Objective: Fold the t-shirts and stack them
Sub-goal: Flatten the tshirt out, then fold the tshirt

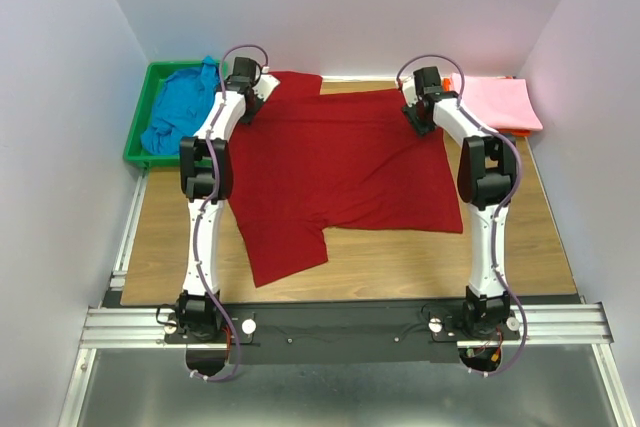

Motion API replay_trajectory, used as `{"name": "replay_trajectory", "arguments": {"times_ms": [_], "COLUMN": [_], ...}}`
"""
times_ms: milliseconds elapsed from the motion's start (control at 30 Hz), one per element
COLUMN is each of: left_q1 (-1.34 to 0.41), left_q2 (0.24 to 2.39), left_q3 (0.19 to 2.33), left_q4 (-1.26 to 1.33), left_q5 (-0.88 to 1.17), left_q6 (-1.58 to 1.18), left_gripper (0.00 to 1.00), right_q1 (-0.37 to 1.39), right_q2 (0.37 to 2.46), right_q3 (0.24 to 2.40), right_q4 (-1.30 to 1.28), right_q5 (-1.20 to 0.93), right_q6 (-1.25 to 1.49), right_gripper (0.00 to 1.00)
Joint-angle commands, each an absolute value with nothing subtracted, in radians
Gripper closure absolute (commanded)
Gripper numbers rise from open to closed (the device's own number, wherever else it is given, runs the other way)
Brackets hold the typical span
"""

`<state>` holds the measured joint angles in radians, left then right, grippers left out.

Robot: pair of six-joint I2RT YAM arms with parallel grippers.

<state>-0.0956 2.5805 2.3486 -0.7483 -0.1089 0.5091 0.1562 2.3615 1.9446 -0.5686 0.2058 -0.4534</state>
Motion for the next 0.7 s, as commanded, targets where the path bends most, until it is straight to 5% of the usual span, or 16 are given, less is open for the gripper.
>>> {"name": "replay_trajectory", "arguments": {"times_ms": [0, 167, 267, 333, 367, 567, 667], "left_q1": [-0.080, -0.081, -0.084, -0.087, -0.087, -0.087, -0.087], "left_q2": [2.600, 2.378, 2.208, 2.125, 2.084, 1.735, 1.602], "left_q3": [2.364, 2.241, 2.118, 2.045, 1.966, 1.535, 1.346], "left_q4": [-0.749, -0.712, -0.713, -0.730, -0.751, -0.808, -0.834], "left_q5": [-0.095, 0.131, 0.250, 0.305, 0.352, 0.471, 0.502], "left_q6": [0.567, 0.603, 0.633, 0.669, 0.684, 0.859, 0.929], "left_gripper": [0.95, 0.54, 0.41, 0.38, 0.37, 0.36, 0.37], "right_q1": [0.155, 0.155, 0.155, 0.156, 0.156, 0.156, 0.158], "right_q2": [2.389, 2.188, 2.083, 1.978, 1.941, 1.654, 1.565], "right_q3": [1.928, 1.899, 1.853, 1.815, 1.792, 1.478, 1.289], "right_q4": [-0.609, -0.672, -0.727, -0.755, -0.796, -0.899, -0.916], "right_q5": [0.177, 0.043, 0.006, -0.066, -0.087, -0.149, -0.141], "right_q6": [-0.436, -0.428, -0.455, -0.501, -0.523, -0.692, -0.745], "right_gripper": [0.44, 0.29, 0.17, 0.13, 0.00, 0.01, 0.10]}}
